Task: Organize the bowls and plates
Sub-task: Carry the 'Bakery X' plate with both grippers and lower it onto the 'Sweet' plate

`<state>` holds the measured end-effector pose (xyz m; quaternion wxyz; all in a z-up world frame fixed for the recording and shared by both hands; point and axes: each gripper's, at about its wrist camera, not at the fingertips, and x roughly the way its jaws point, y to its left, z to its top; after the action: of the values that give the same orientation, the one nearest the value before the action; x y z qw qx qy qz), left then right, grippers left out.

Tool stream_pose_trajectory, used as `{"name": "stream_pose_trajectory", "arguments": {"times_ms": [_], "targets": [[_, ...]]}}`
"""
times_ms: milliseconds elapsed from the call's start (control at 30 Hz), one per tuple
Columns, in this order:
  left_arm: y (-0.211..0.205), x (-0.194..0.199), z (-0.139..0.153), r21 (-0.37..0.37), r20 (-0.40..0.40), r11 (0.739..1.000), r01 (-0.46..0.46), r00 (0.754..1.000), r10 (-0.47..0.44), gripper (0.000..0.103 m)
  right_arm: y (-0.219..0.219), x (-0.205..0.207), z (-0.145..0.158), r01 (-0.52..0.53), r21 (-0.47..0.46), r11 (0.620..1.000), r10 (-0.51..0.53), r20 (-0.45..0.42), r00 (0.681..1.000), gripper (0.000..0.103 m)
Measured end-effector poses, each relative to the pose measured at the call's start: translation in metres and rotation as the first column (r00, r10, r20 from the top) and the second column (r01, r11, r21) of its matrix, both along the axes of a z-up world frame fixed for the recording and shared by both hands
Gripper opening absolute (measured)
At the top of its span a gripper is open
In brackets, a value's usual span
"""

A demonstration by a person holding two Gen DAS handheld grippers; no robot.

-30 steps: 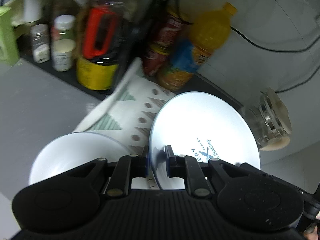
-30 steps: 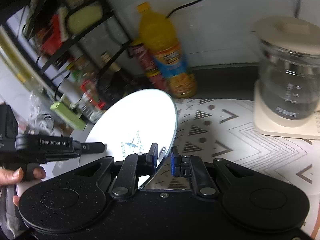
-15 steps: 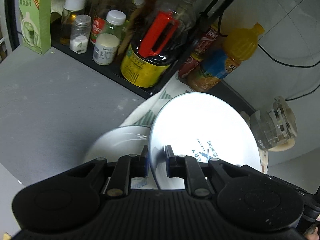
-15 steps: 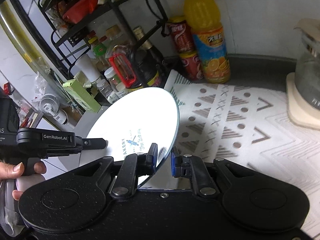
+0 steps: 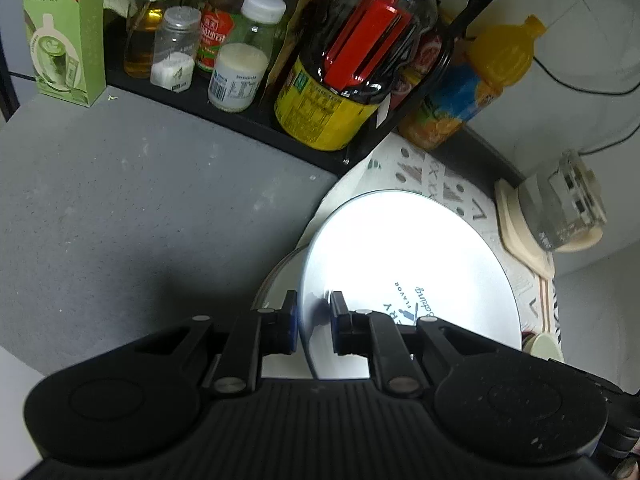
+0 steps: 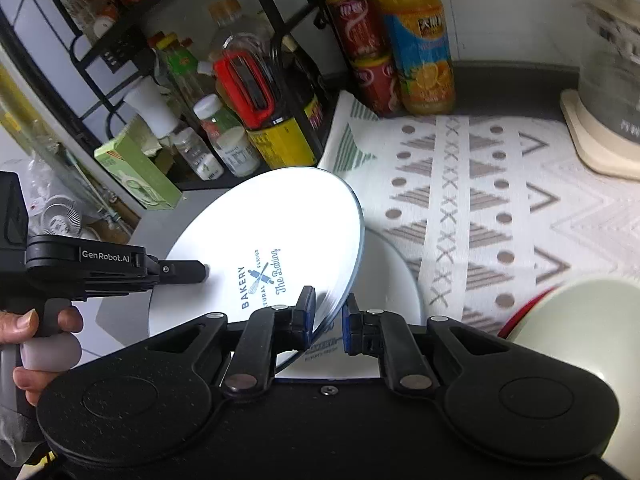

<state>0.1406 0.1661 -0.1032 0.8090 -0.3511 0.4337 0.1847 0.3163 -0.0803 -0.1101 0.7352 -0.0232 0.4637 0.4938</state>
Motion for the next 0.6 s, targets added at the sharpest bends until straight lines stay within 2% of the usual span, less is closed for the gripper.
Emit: {"name": "stream_pose_trajectory", "arguments": {"times_ms": [400,600], "targets": [[0.012,-0.003,-0.031,-0.026,-0.025,0.994,0.106,0.994,-0.107,0.013,0.008,-0.029,-0.022,0.094,-0.081,0.992,-0.094,-0.001,0.996,0.013],[0.003,0.002,-0.032,-0.025,-0.027,0.986,0.166,0.986,-0.166,0.013,0.000,-0.032,-0.025,0.136,-0.108,0.985,-0.137,-0.001,0.991,0.013]]}}
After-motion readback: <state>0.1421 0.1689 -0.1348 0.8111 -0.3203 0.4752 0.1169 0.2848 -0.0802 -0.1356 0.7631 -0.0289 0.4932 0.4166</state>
